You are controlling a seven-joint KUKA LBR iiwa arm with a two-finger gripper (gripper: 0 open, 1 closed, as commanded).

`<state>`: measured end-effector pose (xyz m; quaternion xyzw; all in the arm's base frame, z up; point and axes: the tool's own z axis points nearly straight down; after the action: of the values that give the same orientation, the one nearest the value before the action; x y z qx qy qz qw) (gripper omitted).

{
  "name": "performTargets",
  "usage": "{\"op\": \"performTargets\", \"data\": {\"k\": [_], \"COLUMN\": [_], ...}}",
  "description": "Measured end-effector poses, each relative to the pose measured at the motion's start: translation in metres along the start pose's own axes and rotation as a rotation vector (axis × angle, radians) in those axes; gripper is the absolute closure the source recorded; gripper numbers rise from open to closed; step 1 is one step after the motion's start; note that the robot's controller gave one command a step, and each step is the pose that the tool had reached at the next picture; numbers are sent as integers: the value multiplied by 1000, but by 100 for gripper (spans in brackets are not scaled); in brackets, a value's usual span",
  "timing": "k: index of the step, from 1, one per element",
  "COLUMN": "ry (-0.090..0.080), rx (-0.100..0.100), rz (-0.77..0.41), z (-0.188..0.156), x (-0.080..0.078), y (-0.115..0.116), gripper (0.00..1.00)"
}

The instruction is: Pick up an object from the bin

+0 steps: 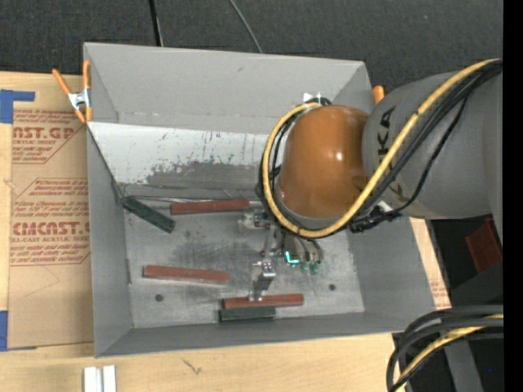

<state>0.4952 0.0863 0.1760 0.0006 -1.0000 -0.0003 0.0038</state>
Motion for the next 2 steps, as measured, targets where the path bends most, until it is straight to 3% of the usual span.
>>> {"op": "performTargets", "data": {"k": [1, 2], "ry": [-8, 9], "rx": [-1, 4], "rz": [1, -253], "z": [-3, 97], "x": [-2, -45], "y": [0, 19], "gripper": [0, 100]}}
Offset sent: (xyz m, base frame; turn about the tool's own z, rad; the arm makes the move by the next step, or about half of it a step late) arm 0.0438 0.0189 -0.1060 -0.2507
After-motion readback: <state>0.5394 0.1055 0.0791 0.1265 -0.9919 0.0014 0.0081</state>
